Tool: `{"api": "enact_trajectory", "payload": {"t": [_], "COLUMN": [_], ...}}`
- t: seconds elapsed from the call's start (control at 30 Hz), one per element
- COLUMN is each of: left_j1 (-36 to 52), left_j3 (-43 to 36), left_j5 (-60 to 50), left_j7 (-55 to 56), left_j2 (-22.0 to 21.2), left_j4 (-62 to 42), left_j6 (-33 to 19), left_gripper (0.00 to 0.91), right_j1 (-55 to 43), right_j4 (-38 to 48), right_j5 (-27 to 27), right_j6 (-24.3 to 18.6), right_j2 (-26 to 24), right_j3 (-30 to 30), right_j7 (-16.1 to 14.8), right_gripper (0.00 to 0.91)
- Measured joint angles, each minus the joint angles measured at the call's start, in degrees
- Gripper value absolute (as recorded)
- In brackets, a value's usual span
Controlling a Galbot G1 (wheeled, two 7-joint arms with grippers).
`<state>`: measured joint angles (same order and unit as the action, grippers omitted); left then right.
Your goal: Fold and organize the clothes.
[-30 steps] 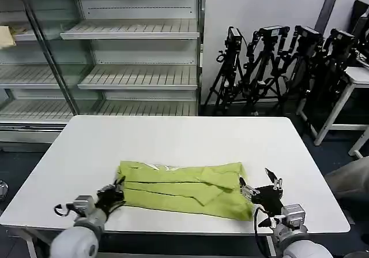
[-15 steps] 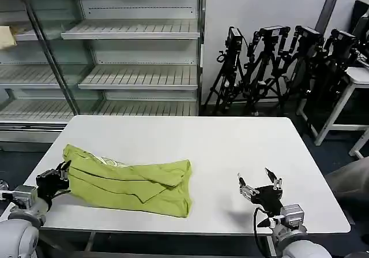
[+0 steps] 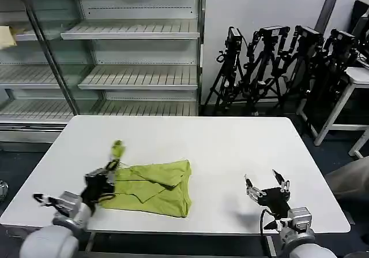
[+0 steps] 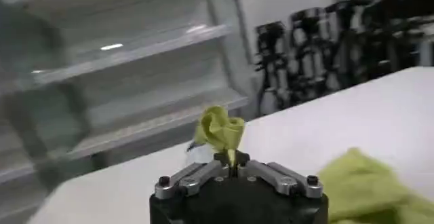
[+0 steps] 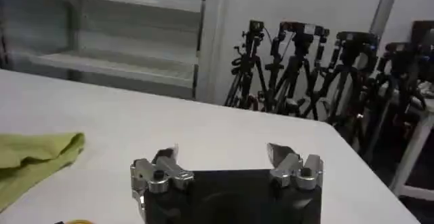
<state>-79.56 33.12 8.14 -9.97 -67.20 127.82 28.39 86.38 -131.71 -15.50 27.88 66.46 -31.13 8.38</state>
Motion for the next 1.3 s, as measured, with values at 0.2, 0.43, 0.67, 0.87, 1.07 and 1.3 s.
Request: {"api": "enact_trajectory", "payload": {"t": [0.2, 0.43, 0.67, 0.87, 1.07, 1.3], "left_j1": [0.89, 2.37, 3.94, 5.55, 6.08, 6.11], "left_j3": [-7.32, -13.07, -16.15, -17.57, -18.89, -18.14], "left_j5": [-3.02, -4.69, -5.97, -6.18, -4.68, 0.62], "left_j7": [-0.47, -0.39, 0.13, 1.11, 2.64, 4.42], "left_j2": [-2.49, -4.72, -6.14, -6.98, -7.12, -6.57], "left_j4": [-0.53, -1.82, -3.51, -5.44, -5.61, -3.6], "left_j6": [-0.51, -0.14, 0.25, 0.6, 0.91, -0.79], "left_gripper": [0.01, 0.01, 0.01, 0.907, 0.907, 0.907], "right_j1": [0.31, -0.16, -0.52, -0.31, -0.39, -0.98], "right_j4": [-0.04, 0.07, 0.18, 0.18, 0.18, 0.46], "right_j5": [-0.02, 0.02, 0.06, 0.15, 0.17, 0.21], "right_j6": [-0.09, -0.05, 0.07, 0.06, 0.05, 0.02], "right_j2": [-0.13, -0.18, -0.22, -0.15, -0.05, 0.14], "right_j3": [-0.84, -0.78, -0.71, -0.95, -1.15, -0.65], "right_j7": [0.0, 0.05, 0.07, 0.02, -0.03, -0.1], "right_gripper": [0.907, 0.907, 0.907, 0.907, 0.907, 0.907]}}
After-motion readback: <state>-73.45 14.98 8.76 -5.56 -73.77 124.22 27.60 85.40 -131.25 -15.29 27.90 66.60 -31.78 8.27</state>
